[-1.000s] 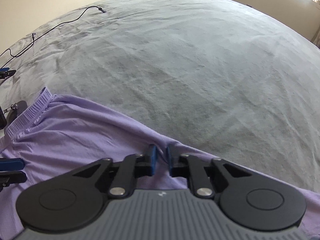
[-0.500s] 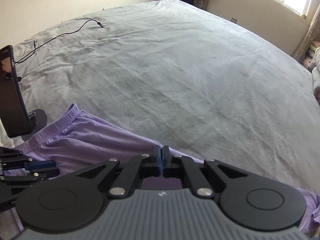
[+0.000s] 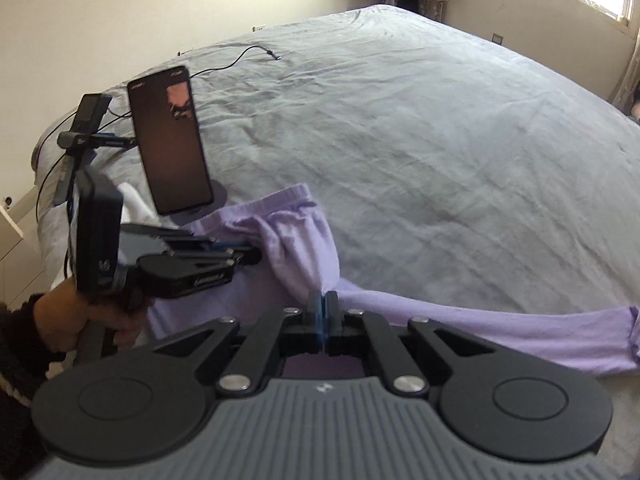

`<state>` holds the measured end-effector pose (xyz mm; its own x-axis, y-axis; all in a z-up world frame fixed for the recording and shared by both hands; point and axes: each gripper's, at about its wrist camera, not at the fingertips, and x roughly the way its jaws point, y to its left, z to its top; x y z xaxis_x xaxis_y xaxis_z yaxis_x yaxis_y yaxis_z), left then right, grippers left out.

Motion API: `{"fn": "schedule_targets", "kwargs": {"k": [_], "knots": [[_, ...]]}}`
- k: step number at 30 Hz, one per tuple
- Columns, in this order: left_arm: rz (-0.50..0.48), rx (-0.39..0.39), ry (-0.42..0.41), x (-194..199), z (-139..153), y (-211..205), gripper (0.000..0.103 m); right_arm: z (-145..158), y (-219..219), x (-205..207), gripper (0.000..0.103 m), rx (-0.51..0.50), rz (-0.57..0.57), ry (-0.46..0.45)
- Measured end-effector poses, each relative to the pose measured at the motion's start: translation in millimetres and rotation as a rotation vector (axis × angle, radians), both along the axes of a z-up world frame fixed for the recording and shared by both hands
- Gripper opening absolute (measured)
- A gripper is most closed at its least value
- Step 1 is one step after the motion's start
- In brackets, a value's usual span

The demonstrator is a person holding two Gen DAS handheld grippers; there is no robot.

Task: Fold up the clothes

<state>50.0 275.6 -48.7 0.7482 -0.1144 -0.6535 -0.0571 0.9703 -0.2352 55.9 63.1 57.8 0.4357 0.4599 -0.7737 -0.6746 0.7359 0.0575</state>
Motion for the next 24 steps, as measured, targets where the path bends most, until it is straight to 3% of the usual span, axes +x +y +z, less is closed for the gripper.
{"fn": "schedule_targets", "kwargs": {"k": [10, 16, 20, 22, 24], "knots": [[-0.005, -0.048, -0.007, -22, 11, 8, 0.011, -90, 1, -9, 0.002, -0.002, -0.042, 0.177], [0.015, -0.056, 0.010, -30, 15, 17, 0.011, -91, 5, -10, 0.002, -0.015, -0.020, 0.172], [0.018, -0.059, 0.020, -34, 17, 22, 0.011, -77, 2, -7, 0.018, 0.031, 0.004, 0.186], [0.015, -0.053, 0.024, -36, 17, 24, 0.011, -67, -1, -2, 0.037, 0.087, -0.001, 0.183], [0.019, -0.056, 0.028, -38, 17, 29, 0.011, -59, 0, 6, 0.043, 0.129, -0.014, 0.171]]}}
